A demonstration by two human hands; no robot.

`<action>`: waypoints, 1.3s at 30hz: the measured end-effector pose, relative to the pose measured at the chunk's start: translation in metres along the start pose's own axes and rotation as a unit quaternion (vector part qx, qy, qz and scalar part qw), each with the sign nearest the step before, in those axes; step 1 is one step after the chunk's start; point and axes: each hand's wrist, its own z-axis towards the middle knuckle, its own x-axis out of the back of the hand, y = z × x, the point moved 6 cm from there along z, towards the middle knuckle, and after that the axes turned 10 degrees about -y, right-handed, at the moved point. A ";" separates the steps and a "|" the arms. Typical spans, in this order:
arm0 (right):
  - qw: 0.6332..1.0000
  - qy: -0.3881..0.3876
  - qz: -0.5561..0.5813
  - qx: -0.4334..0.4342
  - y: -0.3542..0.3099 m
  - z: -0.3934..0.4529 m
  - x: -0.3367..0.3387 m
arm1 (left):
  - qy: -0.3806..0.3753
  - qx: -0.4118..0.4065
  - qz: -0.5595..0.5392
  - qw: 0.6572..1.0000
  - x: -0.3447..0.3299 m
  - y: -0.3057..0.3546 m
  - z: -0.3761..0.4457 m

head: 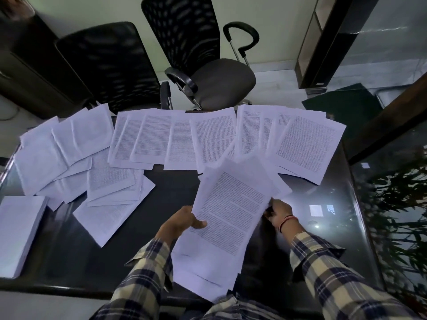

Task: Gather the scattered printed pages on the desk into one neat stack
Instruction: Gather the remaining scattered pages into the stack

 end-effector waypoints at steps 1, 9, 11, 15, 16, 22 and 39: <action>0.999 0.003 -0.048 0.001 -0.002 0.004 0.000 | 0.011 -0.010 -0.014 1.000 0.008 0.000 -0.009; 0.983 0.107 -0.087 0.122 0.002 -0.015 -0.015 | 0.056 -0.195 -0.359 0.911 0.105 -0.017 -0.076; 0.979 0.088 -0.134 0.126 0.007 -0.015 -0.024 | 0.038 -0.227 -0.396 0.889 0.114 -0.012 -0.081; 0.971 0.049 -0.191 0.135 0.017 -0.016 -0.036 | 0.012 -0.221 -0.398 0.890 0.103 0.004 -0.067; 0.971 0.036 -0.193 0.133 0.018 -0.019 -0.039 | 0.013 -0.202 -0.385 0.901 0.096 0.008 -0.061; 0.982 -0.081 -0.141 0.094 0.020 -0.023 -0.061 | 0.025 -0.095 -0.191 0.977 0.060 0.021 -0.009; 0.943 -0.216 -0.183 0.174 -0.005 -0.014 -0.081 | 0.125 -0.008 -0.069 0.990 0.040 0.029 0.055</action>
